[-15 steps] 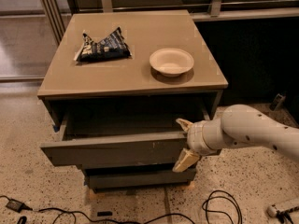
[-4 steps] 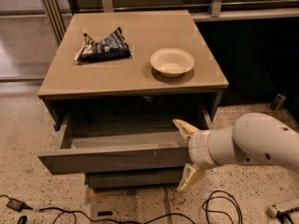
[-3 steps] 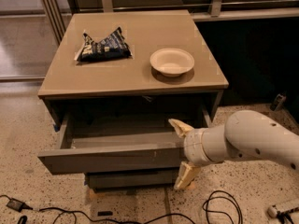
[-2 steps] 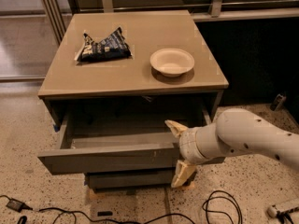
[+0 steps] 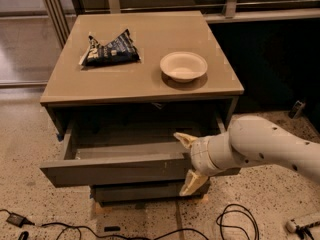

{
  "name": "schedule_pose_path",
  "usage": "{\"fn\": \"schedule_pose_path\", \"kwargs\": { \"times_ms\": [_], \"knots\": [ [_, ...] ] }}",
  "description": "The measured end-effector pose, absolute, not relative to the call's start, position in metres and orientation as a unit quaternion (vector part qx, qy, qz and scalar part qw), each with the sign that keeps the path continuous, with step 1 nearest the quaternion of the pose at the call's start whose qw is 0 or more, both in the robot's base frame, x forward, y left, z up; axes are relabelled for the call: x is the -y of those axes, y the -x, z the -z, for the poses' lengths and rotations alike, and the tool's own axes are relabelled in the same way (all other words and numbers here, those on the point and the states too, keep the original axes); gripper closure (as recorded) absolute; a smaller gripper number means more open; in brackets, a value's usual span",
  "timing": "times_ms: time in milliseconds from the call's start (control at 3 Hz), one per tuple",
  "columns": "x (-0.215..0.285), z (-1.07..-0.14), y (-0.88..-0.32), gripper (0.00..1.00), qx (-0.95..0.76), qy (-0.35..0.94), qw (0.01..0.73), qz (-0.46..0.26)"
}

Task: Open top drawer

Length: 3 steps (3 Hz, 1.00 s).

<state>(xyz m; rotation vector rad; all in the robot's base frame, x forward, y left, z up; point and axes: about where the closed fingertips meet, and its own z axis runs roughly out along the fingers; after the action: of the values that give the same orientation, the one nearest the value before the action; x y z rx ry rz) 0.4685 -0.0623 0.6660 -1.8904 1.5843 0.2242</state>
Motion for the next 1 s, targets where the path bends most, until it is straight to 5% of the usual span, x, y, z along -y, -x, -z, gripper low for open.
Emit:
{"fn": "schedule_pose_path", "kwargs": {
  "times_ms": [667, 1000],
  "knots": [
    [0.062, -0.667, -0.468, 0.6, -0.604, 0.722, 0.326, -0.085],
    [0.078, -0.682, -0.424, 0.91, -0.596, 0.723, 0.338, -0.088]
  ]
}}
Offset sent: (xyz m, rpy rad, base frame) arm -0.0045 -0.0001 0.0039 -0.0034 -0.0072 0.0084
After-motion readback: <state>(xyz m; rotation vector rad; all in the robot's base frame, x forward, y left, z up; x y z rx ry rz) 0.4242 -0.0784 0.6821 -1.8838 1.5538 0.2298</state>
